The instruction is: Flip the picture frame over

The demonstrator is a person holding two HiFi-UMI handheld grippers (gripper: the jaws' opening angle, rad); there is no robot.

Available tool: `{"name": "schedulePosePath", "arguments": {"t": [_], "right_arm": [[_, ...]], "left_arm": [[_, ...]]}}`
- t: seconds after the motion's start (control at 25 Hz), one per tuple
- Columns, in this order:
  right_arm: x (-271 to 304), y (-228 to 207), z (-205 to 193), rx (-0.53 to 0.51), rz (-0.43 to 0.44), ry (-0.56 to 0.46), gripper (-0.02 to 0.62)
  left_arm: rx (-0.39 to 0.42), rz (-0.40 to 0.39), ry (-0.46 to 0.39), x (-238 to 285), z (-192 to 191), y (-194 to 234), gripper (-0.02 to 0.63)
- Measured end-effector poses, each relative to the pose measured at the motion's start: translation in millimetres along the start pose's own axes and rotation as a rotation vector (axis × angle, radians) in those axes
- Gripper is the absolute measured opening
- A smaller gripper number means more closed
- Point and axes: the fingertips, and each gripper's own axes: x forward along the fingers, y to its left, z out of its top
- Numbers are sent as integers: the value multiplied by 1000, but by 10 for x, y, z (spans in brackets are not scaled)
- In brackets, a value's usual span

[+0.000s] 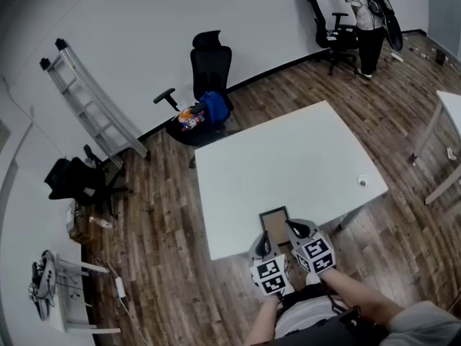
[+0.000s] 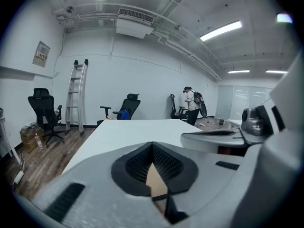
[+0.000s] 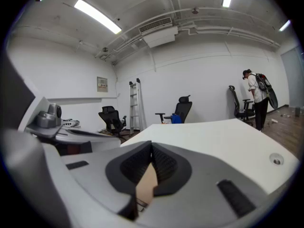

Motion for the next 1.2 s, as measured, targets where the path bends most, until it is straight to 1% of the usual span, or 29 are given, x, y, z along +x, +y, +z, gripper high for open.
{"name": "schedulePosePath", "arguments": {"t": [0.44, 1.2], "right_arm": [[51, 13, -31, -4, 13, 22, 5], [49, -39, -79, 3, 29, 28, 3]], "left_arm": [[-4, 6, 11, 10, -12, 33, 3], [-12, 12, 32, 45, -81, -9, 3]]}}
